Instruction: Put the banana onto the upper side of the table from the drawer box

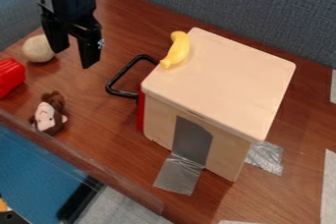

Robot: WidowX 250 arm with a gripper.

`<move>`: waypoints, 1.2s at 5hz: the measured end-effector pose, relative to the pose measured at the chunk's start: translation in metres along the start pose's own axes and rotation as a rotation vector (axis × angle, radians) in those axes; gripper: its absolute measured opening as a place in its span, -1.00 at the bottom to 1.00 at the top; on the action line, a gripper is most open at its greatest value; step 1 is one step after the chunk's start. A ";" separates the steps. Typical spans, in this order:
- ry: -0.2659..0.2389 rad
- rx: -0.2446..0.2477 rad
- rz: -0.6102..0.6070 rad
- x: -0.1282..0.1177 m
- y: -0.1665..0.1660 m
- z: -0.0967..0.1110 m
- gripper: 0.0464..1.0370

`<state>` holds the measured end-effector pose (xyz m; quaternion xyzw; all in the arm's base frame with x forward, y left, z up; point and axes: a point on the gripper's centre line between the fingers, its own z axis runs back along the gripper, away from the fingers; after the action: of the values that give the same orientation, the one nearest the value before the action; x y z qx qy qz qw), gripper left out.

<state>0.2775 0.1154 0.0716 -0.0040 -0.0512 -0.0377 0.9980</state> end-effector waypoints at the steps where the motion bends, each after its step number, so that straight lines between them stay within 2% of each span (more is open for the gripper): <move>1: 0.018 -0.010 0.007 -0.001 -0.001 -0.005 0.92; 2: -0.007 0.017 0.026 0.004 -0.013 0.014 0.92; 3: -0.046 0.048 0.042 0.020 -0.027 0.039 0.92; 4: -0.107 0.048 0.028 0.037 -0.053 0.063 0.92; 5: -0.150 -0.003 -0.026 0.053 -0.089 0.075 0.92; 6: -0.168 0.004 -0.073 0.065 -0.123 0.083 0.92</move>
<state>0.3239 -0.0107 0.1610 -0.0034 -0.1350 -0.0737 0.9881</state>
